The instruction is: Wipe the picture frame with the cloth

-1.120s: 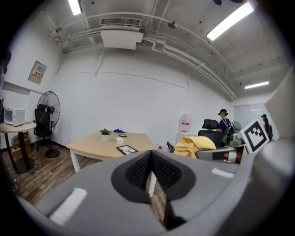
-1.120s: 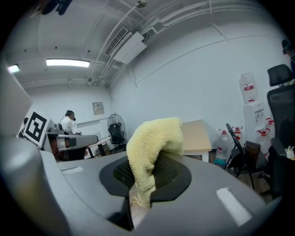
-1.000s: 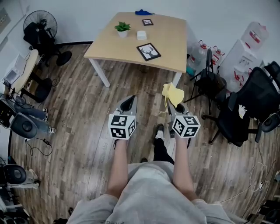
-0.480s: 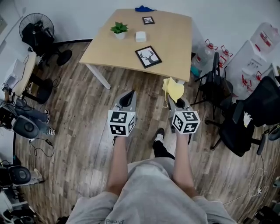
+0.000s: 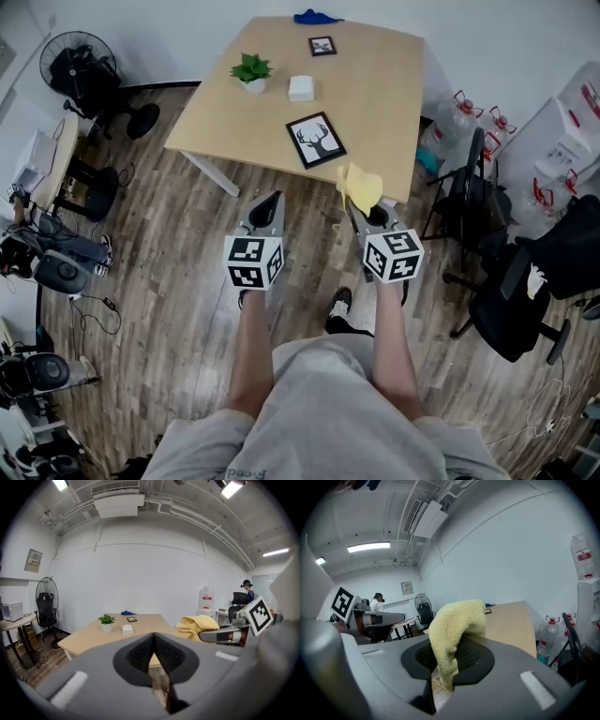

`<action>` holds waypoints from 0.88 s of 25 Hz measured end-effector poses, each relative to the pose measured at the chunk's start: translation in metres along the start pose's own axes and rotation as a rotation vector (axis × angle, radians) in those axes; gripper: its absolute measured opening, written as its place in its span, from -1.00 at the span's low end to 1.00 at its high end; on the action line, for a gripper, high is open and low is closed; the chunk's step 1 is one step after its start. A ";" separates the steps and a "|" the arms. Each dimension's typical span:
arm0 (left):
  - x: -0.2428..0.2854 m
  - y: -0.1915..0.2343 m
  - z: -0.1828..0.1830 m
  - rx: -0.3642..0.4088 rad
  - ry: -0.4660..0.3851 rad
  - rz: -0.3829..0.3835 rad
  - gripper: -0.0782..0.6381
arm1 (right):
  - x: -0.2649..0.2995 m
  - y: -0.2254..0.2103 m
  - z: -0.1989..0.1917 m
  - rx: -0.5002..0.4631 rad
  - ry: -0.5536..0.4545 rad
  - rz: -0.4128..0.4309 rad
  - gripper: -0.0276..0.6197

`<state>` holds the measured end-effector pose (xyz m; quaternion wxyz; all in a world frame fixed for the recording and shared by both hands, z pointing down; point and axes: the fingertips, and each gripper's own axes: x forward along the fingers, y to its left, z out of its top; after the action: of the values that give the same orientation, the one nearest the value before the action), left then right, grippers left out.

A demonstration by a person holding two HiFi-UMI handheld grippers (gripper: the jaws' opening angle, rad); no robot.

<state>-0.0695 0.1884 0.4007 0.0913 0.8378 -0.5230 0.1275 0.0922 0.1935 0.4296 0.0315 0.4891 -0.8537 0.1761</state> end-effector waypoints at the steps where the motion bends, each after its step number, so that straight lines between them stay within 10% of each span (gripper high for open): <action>1: 0.008 0.000 0.002 -0.003 0.002 0.006 -0.64 | 0.005 -0.005 0.002 -0.006 0.007 0.008 -0.76; 22: 0.110 0.015 0.020 -0.014 0.067 -0.001 -0.64 | 0.083 -0.084 -0.002 0.038 0.085 0.048 -0.76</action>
<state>-0.0342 0.0827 0.4160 0.1149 0.8325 -0.5203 0.1518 0.1202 0.0875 0.4725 0.0540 0.4611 -0.8596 0.2135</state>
